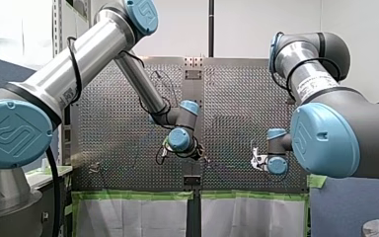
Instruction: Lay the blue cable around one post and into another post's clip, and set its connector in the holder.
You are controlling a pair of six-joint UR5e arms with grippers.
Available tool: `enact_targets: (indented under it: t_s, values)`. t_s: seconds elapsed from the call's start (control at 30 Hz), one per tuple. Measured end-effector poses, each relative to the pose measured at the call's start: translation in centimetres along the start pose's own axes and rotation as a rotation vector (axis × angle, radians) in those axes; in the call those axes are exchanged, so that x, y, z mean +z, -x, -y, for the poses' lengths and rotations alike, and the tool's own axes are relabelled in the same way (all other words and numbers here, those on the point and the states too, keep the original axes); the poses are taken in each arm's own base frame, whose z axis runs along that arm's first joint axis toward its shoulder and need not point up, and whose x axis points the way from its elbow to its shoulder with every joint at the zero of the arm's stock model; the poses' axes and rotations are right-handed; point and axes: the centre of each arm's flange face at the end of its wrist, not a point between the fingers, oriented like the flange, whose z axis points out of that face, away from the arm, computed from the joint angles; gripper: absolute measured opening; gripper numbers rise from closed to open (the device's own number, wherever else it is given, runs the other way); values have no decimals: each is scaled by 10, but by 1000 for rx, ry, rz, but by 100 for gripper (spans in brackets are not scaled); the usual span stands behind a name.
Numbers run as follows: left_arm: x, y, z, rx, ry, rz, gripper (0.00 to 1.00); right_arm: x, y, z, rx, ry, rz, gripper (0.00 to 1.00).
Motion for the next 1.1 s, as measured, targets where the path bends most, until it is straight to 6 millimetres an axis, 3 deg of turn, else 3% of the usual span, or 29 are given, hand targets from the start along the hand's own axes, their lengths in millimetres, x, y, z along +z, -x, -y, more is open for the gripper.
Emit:
enact_targets:
  t_s: [1.1]
  values:
    - [0,1,2,-12,-2,6,100,1,0,-1,4,-3,-3,0]
